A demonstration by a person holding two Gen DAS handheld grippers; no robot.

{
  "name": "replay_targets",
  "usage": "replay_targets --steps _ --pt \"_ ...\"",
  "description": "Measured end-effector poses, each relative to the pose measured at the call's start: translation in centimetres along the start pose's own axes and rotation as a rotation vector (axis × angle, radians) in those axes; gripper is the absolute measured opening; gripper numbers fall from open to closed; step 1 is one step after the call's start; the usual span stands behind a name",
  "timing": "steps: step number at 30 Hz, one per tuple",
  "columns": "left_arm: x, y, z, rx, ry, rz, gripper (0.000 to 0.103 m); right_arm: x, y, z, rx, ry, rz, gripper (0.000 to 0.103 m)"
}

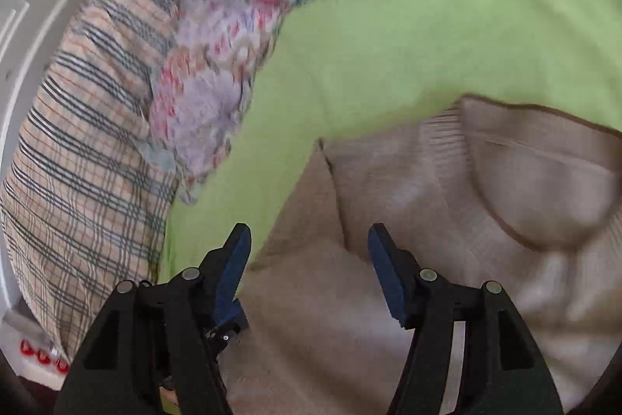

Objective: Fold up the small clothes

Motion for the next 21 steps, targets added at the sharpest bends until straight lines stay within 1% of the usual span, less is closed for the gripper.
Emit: replay_targets --steps 2,3,4,5,6,7,9,10,11,12,15,17,19,20,21 --pt "0.0 -0.1 0.1 -0.008 -0.005 0.001 0.031 -2.8 -0.1 -0.8 0.047 0.109 0.022 0.066" --pt "0.0 -0.2 0.1 -0.009 -0.006 0.004 0.032 -4.6 0.1 -0.9 0.056 0.184 -0.010 0.066" --pt "-0.1 -0.1 0.1 -0.008 -0.008 0.008 0.032 -5.9 0.4 -0.7 0.061 0.225 -0.058 0.066" --pt "-0.1 -0.1 0.2 -0.007 -0.010 0.014 0.034 -6.8 1.1 -0.5 0.073 0.248 -0.127 0.067" --pt "-0.1 -0.1 0.2 -0.007 -0.011 0.023 0.035 -7.6 2.0 -0.5 0.092 0.246 -0.204 0.067" --pt "-0.1 -0.1 0.3 -0.006 -0.013 0.031 0.036 -8.1 2.9 -0.9 0.102 0.217 -0.275 0.067" --pt "-0.1 0.0 0.3 -0.005 -0.013 0.041 0.038 -8.6 3.9 -2.2 0.079 0.096 -0.396 0.067" --pt "-0.2 0.0 0.3 -0.005 -0.012 0.045 0.038 -8.9 3.9 -2.8 0.063 0.050 -0.418 0.067" --pt "-0.2 0.0 0.3 -0.004 -0.012 0.046 0.038 -9.3 3.7 -3.7 0.030 -0.009 -0.416 0.068" --pt "-0.2 0.0 0.3 -0.003 -0.011 0.047 0.038 -9.8 3.3 -4.1 0.006 -0.032 -0.400 0.070" --pt "-0.2 0.1 0.2 0.003 -0.008 0.051 0.038 -10.9 1.6 -4.2 -0.093 -0.066 -0.313 0.069" --pt "-0.2 0.2 0.1 0.008 -0.006 0.054 0.039 -9.5 1.2 -3.8 -0.101 -0.107 -0.266 0.067" --pt "-0.1 0.2 0.1 0.010 -0.004 0.054 0.039 -7.1 1.1 -3.2 -0.076 -0.141 -0.177 0.067" --pt "-0.1 0.2 0.1 0.009 -0.001 0.054 0.039 -5.3 0.6 -2.4 -0.078 -0.165 -0.146 0.067" --pt "-0.1 0.2 0.1 0.008 0.002 0.055 0.040 -4.1 0.3 -2.0 -0.088 -0.186 -0.136 0.067"
Point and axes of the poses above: each gripper's, at about its wrist camera, not at the fingertips, and x roughly against the way its jaws point, y to its left, z to its underside, the point moved 3 cm from there along -x, roughly the way its jaws point, and after that the axes turned 15 degrees about x, right-handed, at the moved point
